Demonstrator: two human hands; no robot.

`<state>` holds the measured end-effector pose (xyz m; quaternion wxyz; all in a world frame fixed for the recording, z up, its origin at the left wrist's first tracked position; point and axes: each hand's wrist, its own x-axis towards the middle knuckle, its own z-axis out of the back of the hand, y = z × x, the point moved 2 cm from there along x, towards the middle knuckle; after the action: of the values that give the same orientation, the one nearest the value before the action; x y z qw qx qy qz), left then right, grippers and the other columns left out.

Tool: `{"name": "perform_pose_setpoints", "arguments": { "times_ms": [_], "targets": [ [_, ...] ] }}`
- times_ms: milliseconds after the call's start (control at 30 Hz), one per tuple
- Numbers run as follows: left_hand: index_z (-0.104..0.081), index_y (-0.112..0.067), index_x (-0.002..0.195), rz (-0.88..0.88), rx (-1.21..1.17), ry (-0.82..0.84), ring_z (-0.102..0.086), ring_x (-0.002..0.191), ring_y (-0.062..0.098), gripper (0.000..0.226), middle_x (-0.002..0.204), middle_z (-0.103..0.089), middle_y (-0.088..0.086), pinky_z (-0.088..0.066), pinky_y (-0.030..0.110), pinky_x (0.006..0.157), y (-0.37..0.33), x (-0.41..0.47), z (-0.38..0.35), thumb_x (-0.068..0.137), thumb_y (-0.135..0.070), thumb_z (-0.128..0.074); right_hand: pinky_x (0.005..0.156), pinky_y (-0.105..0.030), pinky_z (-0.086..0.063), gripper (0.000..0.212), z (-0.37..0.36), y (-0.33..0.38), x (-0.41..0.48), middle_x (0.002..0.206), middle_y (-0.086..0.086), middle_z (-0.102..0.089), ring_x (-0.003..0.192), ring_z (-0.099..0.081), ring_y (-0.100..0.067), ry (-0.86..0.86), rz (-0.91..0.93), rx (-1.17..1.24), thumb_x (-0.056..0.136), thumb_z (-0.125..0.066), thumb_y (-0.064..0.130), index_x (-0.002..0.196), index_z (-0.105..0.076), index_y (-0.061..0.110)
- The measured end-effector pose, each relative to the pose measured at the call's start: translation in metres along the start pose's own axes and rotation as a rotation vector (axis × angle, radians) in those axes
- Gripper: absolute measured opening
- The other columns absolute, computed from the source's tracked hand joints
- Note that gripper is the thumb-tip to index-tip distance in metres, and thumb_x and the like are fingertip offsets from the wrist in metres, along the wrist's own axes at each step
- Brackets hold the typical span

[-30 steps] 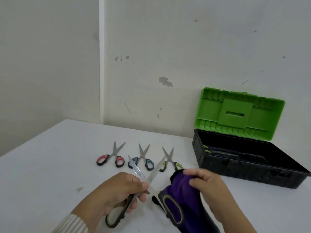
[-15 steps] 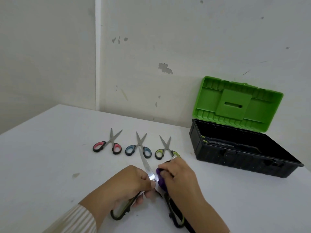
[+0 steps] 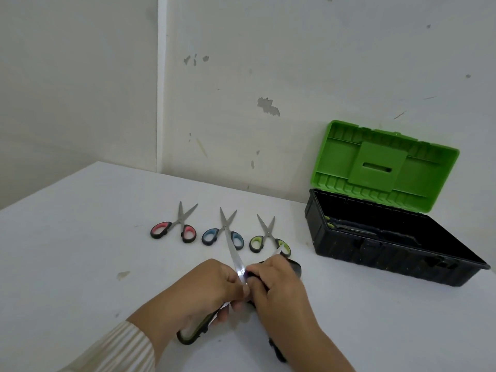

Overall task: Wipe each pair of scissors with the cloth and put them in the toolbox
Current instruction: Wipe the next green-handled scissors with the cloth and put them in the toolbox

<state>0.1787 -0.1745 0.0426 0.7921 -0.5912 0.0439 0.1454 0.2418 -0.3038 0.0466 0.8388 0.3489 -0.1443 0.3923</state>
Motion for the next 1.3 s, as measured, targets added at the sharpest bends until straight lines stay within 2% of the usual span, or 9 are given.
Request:
{"name": "perform_pose_setpoints", "arguments": {
  "times_ms": [167,300,367,533,633,767,967,1167,1300],
  "targets": [
    [-0.067,-0.011,0.063,0.001,0.023,0.051,-0.048,0.043,0.017,0.027,0.056,-0.064,0.006,-0.041,0.022,0.047,-0.001,-0.001,0.000,0.086,-0.024,-0.064,0.070,0.000,-0.034,0.016,0.017,-0.024,0.011,0.091,0.008,-0.050,0.076,-0.046,0.009,-0.101,-0.168,-0.004,0.088,-0.055,0.014,0.095,-0.069,0.018],
    [-0.070,-0.001,0.075,0.021,0.001,0.060,-0.048,0.040,0.013,0.025,0.060,-0.065,0.004,-0.042,0.022,0.046,-0.002,0.001,-0.001,0.088,-0.022,-0.064,0.067,-0.007,-0.034,0.020,0.045,-0.038,0.010,0.090,0.014,-0.053,0.086,-0.051,0.003,-0.263,-0.375,0.139,0.089,-0.053,0.019,0.087,-0.062,0.037],
    [-0.069,-0.004,0.072,0.027,-0.017,0.030,-0.047,0.038,0.013,0.023,0.057,-0.064,0.003,-0.041,0.022,0.043,-0.002,0.001,0.003,0.088,-0.020,-0.064,0.068,-0.004,-0.036,0.025,0.049,-0.028,0.005,0.089,0.018,-0.054,0.088,-0.051,0.008,-0.292,-0.330,0.186,0.087,-0.056,0.018,0.082,-0.059,0.042],
    [-0.067,0.006,0.078,0.021,0.008,-0.001,-0.046,0.039,0.016,0.030,0.065,-0.065,0.015,-0.039,0.020,0.041,-0.001,0.000,0.002,0.086,-0.023,-0.064,0.076,0.002,-0.033,0.015,0.006,-0.013,0.000,0.090,0.006,-0.055,0.086,-0.047,0.011,0.026,-0.040,0.006,0.086,-0.058,0.016,0.093,-0.070,0.020],
    [-0.067,0.005,0.078,0.009,0.022,-0.004,-0.047,0.041,0.017,0.030,0.066,-0.066,0.015,-0.040,0.020,0.043,-0.002,0.000,0.002,0.086,-0.024,-0.064,0.073,0.003,-0.032,0.017,0.008,-0.019,0.005,0.092,0.007,-0.051,0.080,-0.048,0.008,-0.075,-0.106,0.011,0.087,-0.057,0.016,0.099,-0.069,0.020],
    [-0.068,-0.001,0.069,0.011,0.021,0.003,-0.046,0.038,0.014,0.027,0.059,-0.064,0.010,-0.039,0.020,0.044,-0.004,-0.002,0.001,0.086,-0.022,-0.064,0.072,0.001,-0.034,0.015,-0.001,-0.008,-0.002,0.087,0.008,-0.049,0.080,-0.047,0.012,0.058,-0.015,0.019,0.086,-0.057,0.019,0.094,-0.069,0.021],
    [-0.063,-0.011,0.059,0.017,-0.017,0.043,-0.047,0.034,0.009,0.031,0.044,-0.061,-0.003,-0.041,0.022,0.043,-0.010,-0.006,0.005,0.089,-0.021,-0.063,0.073,-0.007,-0.037,0.028,0.044,-0.042,0.012,0.094,0.012,-0.055,0.089,-0.055,-0.003,-0.250,-0.388,0.163,0.087,-0.056,0.012,0.092,-0.062,0.038],
    [-0.068,0.001,0.076,0.024,-0.199,-0.013,-0.049,0.041,0.015,0.025,0.057,-0.064,0.005,-0.042,0.026,0.044,-0.006,-0.003,0.017,0.088,-0.020,-0.064,0.073,-0.015,-0.042,0.014,0.031,-0.013,0.002,0.084,0.006,-0.060,0.082,-0.055,-0.002,0.378,-0.239,0.211,0.081,-0.065,0.033,0.072,-0.069,0.024],
    [-0.070,0.002,0.085,0.087,-0.300,0.065,-0.056,0.050,0.020,0.020,0.069,-0.067,0.013,-0.046,0.027,0.048,-0.005,-0.003,0.021,0.089,-0.016,-0.062,0.070,-0.018,-0.043,0.020,0.028,-0.014,0.002,0.079,0.004,-0.058,0.073,-0.054,-0.004,0.394,-0.263,0.263,0.082,-0.065,0.030,0.064,-0.064,0.022]
  ]
}}
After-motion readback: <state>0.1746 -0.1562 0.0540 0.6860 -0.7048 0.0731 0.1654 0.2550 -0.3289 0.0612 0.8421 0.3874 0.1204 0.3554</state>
